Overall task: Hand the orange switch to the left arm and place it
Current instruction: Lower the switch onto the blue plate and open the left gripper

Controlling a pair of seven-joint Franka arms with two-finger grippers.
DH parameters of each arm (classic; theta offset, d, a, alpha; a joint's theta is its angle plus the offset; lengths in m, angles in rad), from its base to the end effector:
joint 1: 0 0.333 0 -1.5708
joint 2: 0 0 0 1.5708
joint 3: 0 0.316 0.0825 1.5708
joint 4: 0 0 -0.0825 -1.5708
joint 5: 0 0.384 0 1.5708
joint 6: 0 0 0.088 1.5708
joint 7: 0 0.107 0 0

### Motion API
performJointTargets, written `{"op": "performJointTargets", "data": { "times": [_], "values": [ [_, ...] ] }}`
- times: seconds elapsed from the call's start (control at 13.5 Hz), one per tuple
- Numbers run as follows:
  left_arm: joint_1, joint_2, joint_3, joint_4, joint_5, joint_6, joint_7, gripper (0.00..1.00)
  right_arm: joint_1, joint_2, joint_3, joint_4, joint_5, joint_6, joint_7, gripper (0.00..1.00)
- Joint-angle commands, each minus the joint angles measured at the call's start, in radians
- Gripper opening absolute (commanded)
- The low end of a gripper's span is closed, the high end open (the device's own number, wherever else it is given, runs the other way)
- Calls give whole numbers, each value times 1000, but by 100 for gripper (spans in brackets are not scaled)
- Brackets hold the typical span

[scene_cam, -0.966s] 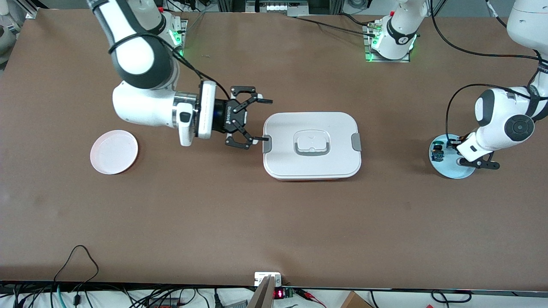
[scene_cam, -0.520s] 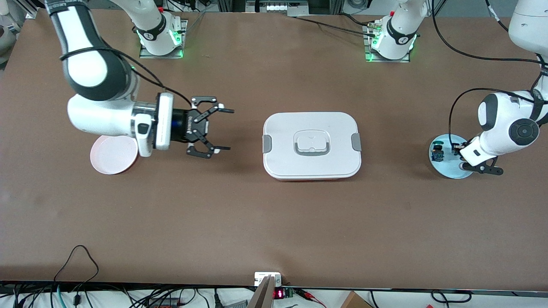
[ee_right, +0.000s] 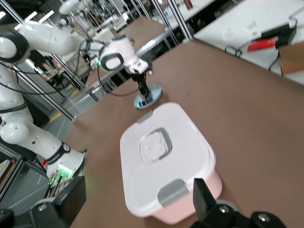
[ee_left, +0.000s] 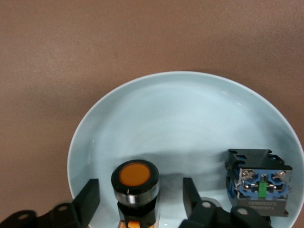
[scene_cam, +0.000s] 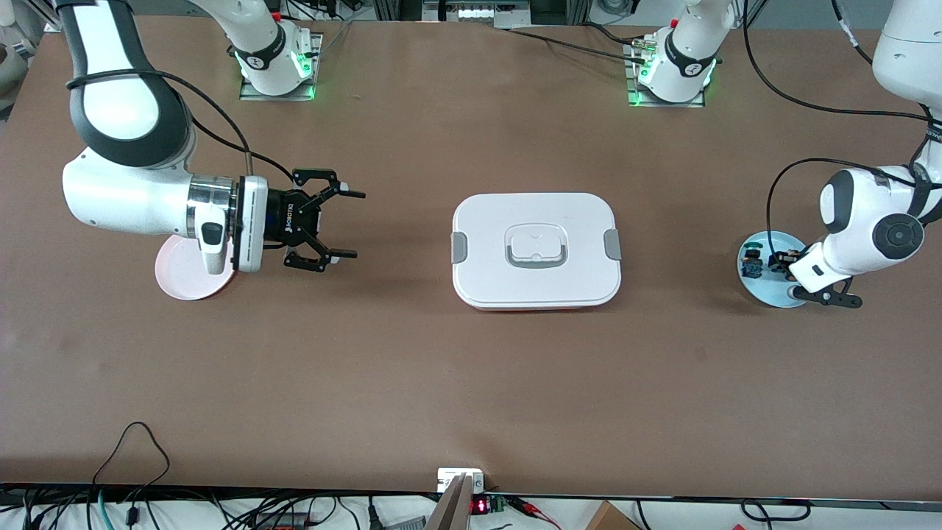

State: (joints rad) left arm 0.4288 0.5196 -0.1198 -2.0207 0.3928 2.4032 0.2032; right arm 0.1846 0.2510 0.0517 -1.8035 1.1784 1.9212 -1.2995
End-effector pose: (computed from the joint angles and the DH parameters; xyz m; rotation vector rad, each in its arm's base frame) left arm 0.5586 0.1813 0.1806 -2.9711 0.2847 0.2495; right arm 0.5978 0.2084 0.4348 -1.8389 -1.0085 -0.5187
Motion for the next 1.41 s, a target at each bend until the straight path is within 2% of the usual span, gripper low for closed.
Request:
{"op": "performJointTargets", "data": {
  "times": [0.0, 0.07, 0.3, 0.37, 0.52, 0.59, 0.67, 0.74, 0.82, 1.04, 1.19, 1.34],
  "values": [
    [7, -13, -15, 19, 15, -16, 8, 100, -20, -38, 4, -22, -78, -25, 126, 100],
    [8, -23, -17, 17, 14, -18, 8, 100, -34, -42, 2, -22, -94, -43, 187, 100],
    [8, -93, -41, 17, 6, -68, 10, 100, -74, -55, 2, -10, -242, -97, 369, 100],
    [11, -122, -63, 19, -5, -116, 10, 100, -79, -68, 0, -8, -309, -111, 443, 100],
    [10, -183, -86, 33, -52, -150, 8, 100, -74, -87, 0, -8, -533, -108, 573, 100],
    [8, -205, -95, 57, -60, -185, 8, 100, -71, -97, 0, -10, -616, -113, 630, 100],
    [8, -217, -118, 101, -61, -249, 8, 100, -71, -105, 0, -8, -652, -128, 708, 100],
    [8, -217, -150, 172, -63, -342, 10, 100, -76, -107, -3, 3, -661, -160, 798, 100],
    [4, -213, -181, 263, -62, -454, 13, 100, -80, -105, -10, 28, -707, -189, 901, 100],
    [-2, -207, -262, 457, -63, -755, 44, 100, -74, -107, -12, 78, -943, -267, 1205, 100],
    [-4, -208, -290, 513, -112, -832, 39, 100, -74, -113, -12, 122, -1075, -373, 1281, 100],
    [-4, -210, -297, 566, -159, -886, 30, 100, -94, -142, -21, 142, -1205, -410, 1275, 100]
  ]
}}
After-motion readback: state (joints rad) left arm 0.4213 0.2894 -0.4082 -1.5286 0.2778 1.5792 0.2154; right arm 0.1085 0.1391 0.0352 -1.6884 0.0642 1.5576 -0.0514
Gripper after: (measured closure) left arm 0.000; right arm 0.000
